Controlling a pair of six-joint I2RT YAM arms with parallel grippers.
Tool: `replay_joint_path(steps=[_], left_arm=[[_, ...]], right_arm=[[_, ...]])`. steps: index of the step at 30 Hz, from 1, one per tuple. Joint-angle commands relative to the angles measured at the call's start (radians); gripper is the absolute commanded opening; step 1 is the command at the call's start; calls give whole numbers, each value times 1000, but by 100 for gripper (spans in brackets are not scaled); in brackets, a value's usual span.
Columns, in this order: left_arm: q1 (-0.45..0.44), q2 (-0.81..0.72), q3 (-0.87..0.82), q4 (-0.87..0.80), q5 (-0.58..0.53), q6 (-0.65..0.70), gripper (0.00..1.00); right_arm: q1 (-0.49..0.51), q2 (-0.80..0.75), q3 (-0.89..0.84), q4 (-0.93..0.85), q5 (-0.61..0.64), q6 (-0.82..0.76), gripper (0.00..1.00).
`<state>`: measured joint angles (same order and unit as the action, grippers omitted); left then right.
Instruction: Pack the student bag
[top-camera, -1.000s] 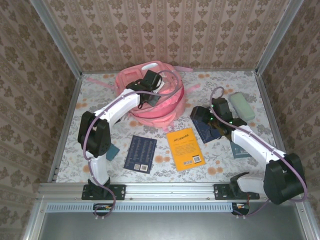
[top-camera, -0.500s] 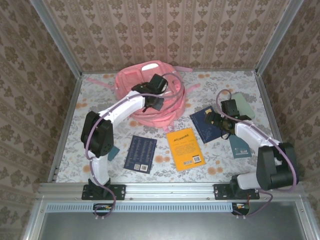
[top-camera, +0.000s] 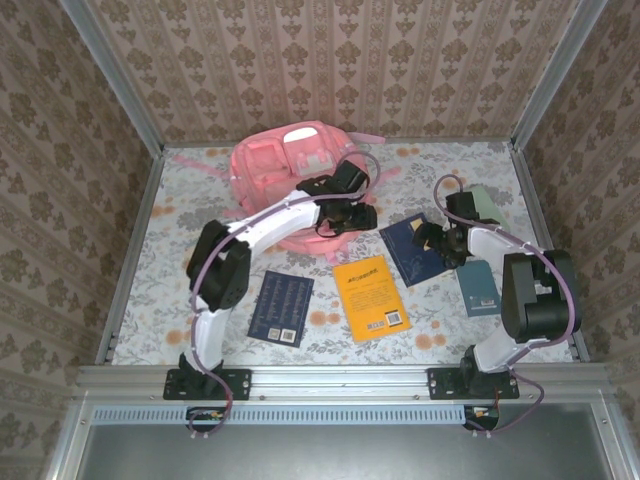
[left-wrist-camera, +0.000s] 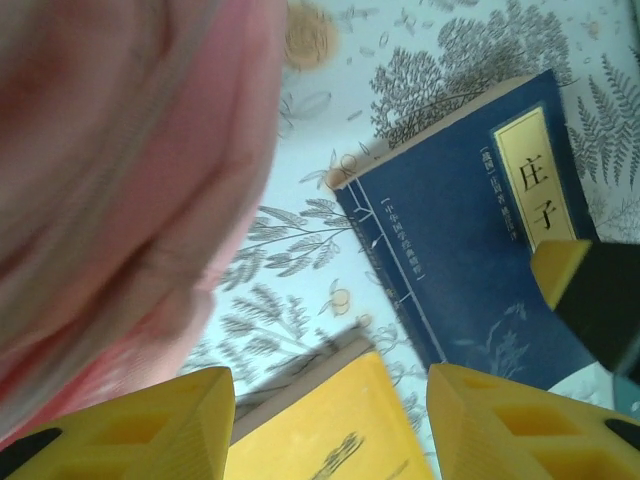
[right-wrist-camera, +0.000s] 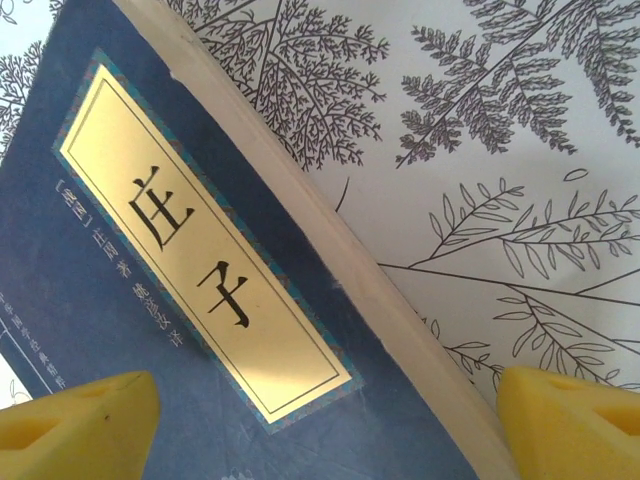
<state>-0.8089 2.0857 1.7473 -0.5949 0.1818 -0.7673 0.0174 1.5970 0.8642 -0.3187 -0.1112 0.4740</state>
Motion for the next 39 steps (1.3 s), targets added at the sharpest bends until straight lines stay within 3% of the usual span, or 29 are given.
replay_joint_path(steps=[1, 9, 17, 23, 32, 39], left_arm=[[-1, 96, 70, 36, 148, -184, 54], [-16, 250, 210, -54, 179, -182, 55], [-12, 370, 366, -104, 181, -113, 53], [8, 456, 506, -164, 199, -59, 53], [-36, 277, 274, -167, 135, -54, 57], [-68, 293, 202, -114, 188, -114, 56]], right_arm=[[-2, 12, 9, -12, -24, -4, 88], [-2, 3, -24, -11, -41, 20, 87], [11, -44, -113, 60, -181, 120, 80], [23, -78, -106, 30, -158, 108, 79], [19, 16, -56, -3, -108, 47, 68], [21, 3, -74, 12, -135, 65, 51]])
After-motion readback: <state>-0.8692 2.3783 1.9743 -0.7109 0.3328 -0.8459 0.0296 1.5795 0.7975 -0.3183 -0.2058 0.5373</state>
